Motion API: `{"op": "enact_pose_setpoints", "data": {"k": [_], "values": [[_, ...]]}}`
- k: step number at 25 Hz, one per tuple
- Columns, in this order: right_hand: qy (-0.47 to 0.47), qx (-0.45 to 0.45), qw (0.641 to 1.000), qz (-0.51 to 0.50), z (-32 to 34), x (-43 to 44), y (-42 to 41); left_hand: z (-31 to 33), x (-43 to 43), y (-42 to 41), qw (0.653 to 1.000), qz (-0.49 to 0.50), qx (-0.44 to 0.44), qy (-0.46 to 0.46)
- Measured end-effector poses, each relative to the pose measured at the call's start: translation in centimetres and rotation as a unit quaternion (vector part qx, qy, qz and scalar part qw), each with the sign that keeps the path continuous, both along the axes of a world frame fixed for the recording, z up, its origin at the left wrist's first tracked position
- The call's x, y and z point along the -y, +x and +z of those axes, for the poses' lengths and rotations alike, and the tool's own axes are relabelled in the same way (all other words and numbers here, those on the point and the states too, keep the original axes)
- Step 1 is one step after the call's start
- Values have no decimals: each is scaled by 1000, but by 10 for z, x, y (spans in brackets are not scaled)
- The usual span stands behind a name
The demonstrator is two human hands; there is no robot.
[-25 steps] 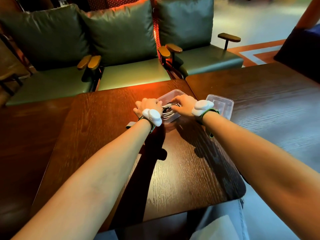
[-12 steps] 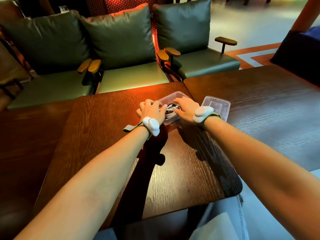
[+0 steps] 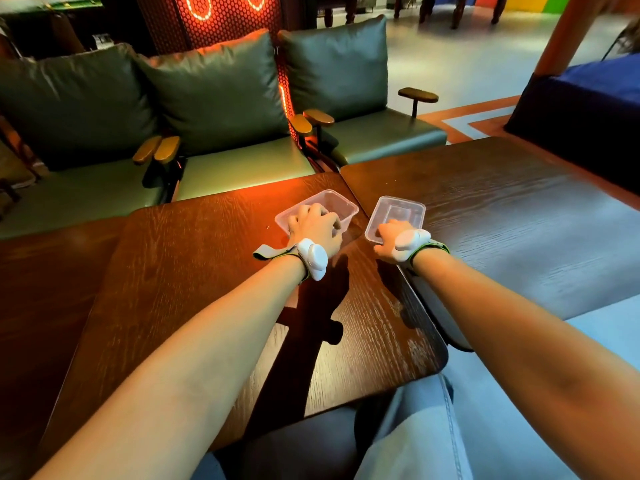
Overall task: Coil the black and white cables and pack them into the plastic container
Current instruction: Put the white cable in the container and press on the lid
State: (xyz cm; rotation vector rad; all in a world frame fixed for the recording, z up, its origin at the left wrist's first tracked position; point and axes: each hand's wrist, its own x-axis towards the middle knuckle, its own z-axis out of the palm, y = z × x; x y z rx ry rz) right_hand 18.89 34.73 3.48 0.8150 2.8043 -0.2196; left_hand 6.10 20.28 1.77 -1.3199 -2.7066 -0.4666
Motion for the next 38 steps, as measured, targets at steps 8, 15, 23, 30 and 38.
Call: {"op": "enact_pose_setpoints", "data": {"k": [8,15,23,30,38], "values": [[-246,-95,964,-22,-1,12,21,-12,-9,37,982,-133,112,-73],[-33,24,999,15,-8,14,23,-31,10,33,981,-70,84,-160],[-45,40,998,36,-12,35,8,-19,40,14,947,-56,199,-245],[-41,138,973,183,71,42,-27,67,64,-10,898,-42,420,-125],[-140,-23,979,143,123,23,-84,125,43,-49,983,-88,137,-83]]}}
